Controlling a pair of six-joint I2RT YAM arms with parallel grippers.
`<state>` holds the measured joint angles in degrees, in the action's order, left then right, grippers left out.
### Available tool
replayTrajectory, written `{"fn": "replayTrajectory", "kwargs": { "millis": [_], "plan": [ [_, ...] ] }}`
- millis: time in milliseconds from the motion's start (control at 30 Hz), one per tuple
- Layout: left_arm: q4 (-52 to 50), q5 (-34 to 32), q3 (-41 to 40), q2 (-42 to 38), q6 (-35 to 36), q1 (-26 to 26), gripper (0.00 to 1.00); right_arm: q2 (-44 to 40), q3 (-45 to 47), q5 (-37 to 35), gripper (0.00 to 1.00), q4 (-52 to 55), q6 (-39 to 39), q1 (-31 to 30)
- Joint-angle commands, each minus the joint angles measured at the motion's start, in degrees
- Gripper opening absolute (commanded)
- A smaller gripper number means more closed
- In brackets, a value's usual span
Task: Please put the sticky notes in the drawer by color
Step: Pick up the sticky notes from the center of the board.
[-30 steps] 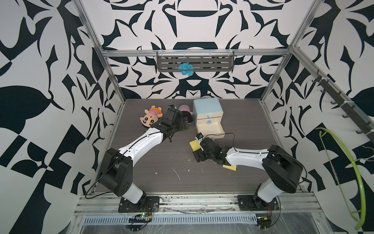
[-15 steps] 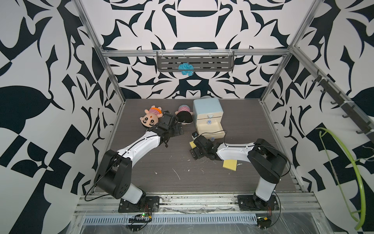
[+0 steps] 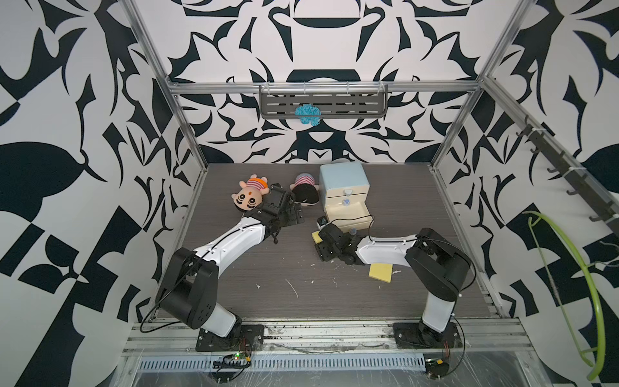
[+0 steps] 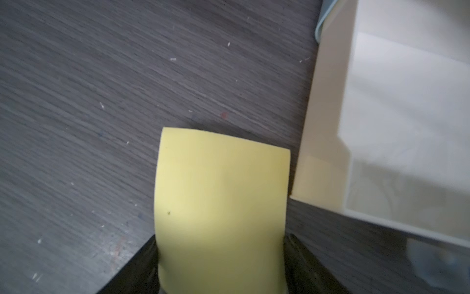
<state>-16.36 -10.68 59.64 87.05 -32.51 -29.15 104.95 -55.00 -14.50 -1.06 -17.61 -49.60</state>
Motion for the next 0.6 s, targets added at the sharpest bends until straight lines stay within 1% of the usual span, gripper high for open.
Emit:
{"fn": "replayTrajectory", "kwargs": {
  "millis": [0,233,567],
  "plan": [
    [-1.15,0.39,0.92,0.1,0.87,0.16,0.99,-1.2,1.61,2.08,0.75,1.6,-0.5,-0.68],
    [-1.19,0.57,1.09,0.33,0.96,0.15,0.99,-4.4,2.96,3.29,0.76,1.32,-0.1,-3.2],
    [-0.89,0.64,1.17,0.48,1.05,0.15,0.99,-12.1,3.81,3.29,0.76,0.97,-0.03,-3.48]
  ]
}}
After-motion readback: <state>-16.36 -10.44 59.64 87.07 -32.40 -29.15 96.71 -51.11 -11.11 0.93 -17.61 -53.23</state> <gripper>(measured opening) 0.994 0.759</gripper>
